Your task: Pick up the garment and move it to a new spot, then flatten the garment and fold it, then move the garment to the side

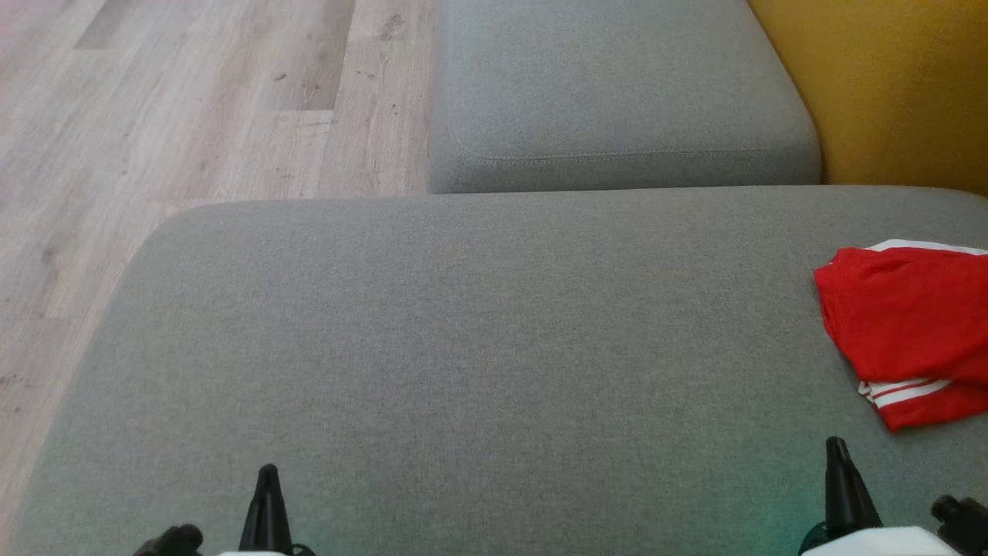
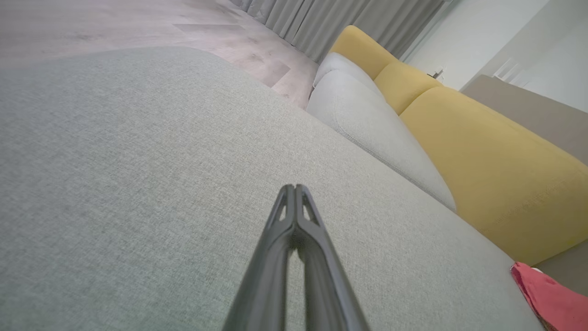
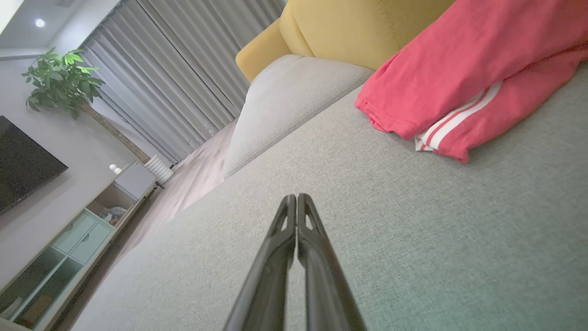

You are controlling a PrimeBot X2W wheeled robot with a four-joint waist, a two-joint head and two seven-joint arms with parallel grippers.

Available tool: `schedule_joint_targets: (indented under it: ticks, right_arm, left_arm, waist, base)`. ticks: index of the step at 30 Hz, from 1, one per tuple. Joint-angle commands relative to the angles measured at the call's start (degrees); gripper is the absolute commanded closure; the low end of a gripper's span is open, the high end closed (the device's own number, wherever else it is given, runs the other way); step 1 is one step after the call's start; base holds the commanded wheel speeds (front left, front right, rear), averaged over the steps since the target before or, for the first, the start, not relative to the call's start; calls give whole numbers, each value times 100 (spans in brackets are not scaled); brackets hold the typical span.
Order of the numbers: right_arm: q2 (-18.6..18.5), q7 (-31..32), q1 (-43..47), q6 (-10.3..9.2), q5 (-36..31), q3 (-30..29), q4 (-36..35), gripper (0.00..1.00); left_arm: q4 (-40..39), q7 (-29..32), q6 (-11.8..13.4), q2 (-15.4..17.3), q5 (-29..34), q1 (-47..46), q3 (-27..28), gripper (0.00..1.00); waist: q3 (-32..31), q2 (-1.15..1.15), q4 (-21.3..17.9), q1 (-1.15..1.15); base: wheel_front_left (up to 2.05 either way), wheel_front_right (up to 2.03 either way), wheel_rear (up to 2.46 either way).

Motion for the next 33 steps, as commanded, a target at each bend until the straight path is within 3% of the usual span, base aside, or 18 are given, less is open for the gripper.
schedule_joint_targets:
  ticks: [1,33]
  right_arm:
    - [-23,62,-363,15,228,-4,-182,100]
    - [-35,573,-905,25,2388,-160,-162,100]
  left_arm:
    - [-199,43,-66,-10,-200,-362,184,100]
    - [-284,567,-314,-15,-2212,-742,708,100]
  waist:
    - [20,0,-8,0]
    - [324,0,-121,0]
  base:
    - [0,0,0]
    - [0,0,0]
